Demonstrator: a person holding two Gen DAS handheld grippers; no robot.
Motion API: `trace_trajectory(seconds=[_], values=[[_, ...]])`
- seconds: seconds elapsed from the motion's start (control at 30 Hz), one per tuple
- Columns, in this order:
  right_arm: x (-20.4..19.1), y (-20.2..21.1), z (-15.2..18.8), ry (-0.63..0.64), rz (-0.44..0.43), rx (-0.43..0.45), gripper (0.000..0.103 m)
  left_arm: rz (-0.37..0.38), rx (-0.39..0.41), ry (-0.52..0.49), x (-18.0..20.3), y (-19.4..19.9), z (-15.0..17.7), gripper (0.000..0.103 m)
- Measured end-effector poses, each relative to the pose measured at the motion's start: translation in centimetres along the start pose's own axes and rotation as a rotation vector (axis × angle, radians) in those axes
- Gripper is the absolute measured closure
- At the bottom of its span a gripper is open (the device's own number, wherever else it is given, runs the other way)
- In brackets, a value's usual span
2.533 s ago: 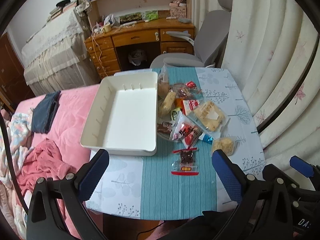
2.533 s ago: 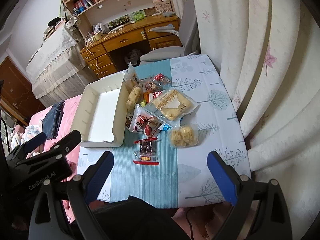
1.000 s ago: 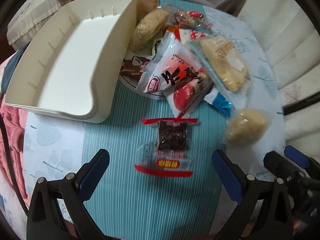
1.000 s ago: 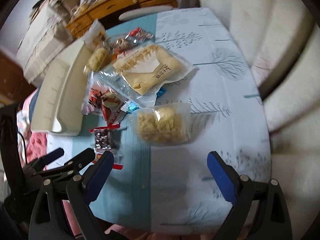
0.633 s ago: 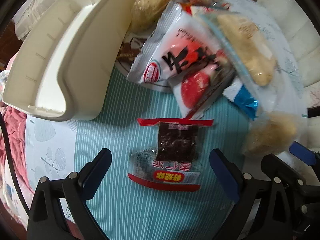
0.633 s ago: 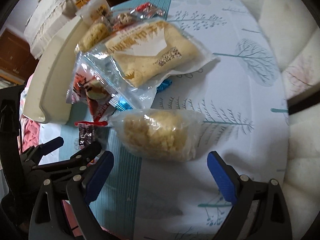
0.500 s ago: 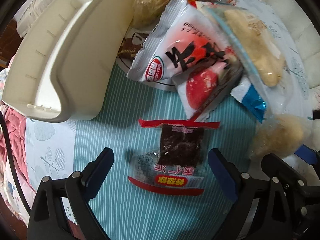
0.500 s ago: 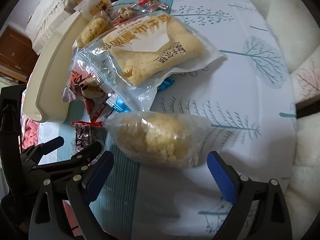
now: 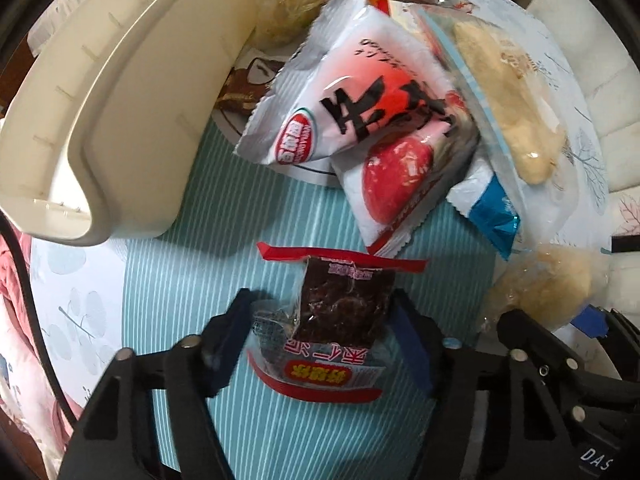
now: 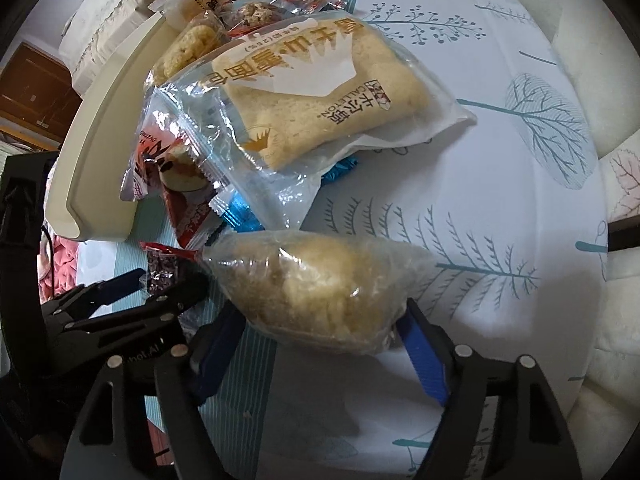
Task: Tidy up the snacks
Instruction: 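Grasp the red-labelled date snack with the left gripper while the right grasps the rice-cake bag, then carry both snacks over the white tray and release them inside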
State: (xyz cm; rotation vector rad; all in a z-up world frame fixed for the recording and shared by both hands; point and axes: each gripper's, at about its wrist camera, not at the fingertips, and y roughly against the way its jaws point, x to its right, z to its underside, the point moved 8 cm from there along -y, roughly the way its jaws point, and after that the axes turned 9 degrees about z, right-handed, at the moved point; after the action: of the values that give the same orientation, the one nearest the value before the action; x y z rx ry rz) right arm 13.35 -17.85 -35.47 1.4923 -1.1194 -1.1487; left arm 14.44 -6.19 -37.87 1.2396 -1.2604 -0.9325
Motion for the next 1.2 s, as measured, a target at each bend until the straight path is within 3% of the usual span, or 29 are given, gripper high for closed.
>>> trace_trajectory(seconds=[0.33, 0.63, 0.73, 0.9, 1.2], values=[[1.1, 1.8, 0.6, -0.006, 0.039, 0.012, 0.028, -0.003, -0.027, 0.023, 0.8, 0.1, 0.7, 0.047], [-1.0, 2.7, 0.1, 0.029, 0.067, 0.076, 0.028, 0.009, 0.040, 0.043, -1.0, 3.3, 1.7, 0.046], [-1.3, 3.8, -0.1, 0.036, 0.069, 0.109, 0.028, 0.011, 0.069, 0.046, -2.5, 4.3, 2.7, 0.046], [-2.4, 5.2, -0.1, 0.024, 0.064, 0.163, 0.028, 0.023, 0.101, 0.060, -6.1, 7.1, 1.1, 0.046], [-6.8, 7.4, -1.3, -0.105, 0.040, 0.235, 0.028, 0.058, 0.177, 0.026, -16.0, 16.0, 0.6, 0.046]])
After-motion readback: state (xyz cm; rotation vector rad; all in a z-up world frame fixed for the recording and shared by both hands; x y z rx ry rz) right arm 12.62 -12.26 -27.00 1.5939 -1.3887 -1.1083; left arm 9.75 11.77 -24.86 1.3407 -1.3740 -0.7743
